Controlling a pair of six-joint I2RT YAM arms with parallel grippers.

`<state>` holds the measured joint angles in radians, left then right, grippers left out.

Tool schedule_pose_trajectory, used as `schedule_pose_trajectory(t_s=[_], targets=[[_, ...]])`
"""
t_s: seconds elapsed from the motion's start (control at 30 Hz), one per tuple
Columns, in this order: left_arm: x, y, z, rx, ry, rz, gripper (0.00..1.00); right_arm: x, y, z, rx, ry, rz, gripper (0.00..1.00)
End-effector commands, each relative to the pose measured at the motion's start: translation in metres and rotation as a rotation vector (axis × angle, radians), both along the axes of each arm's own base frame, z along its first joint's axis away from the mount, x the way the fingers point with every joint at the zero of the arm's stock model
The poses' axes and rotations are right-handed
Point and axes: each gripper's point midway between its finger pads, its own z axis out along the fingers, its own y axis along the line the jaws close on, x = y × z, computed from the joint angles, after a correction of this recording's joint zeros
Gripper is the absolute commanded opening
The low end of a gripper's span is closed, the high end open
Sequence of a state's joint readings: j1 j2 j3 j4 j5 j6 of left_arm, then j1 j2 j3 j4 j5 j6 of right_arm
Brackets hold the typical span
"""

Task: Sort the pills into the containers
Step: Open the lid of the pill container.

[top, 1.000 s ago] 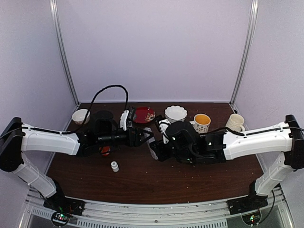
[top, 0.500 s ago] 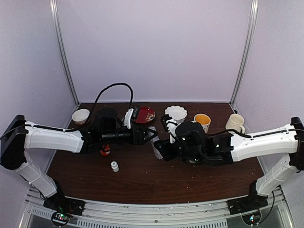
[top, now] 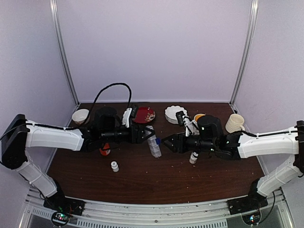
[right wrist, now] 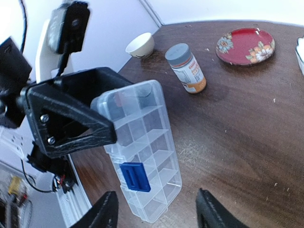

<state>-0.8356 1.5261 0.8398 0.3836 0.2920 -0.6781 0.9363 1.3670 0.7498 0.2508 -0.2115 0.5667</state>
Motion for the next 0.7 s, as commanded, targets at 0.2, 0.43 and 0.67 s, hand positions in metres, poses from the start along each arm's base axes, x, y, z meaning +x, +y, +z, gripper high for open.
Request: schedule_pose_trajectory(t_s=[0.2,0.43,0.67], targets=[[0.0,-0.012,0.025,-0.038,-0.082,-0.062,0.32,-0.015,0.001,0.006,0.002,-0.01,0.074,0.73],[-0.015,-0.021,0.035,-0.127,-0.106,-0.16,0.33,-0.028,-0.001,0.015,0.086,-0.02,0.116,0.71],[-0.021,-0.023,0.044,-0.132,-0.131,-0.197,0.33,-0.034,0.017,0.018,0.079,0.001,0.213,0.62]])
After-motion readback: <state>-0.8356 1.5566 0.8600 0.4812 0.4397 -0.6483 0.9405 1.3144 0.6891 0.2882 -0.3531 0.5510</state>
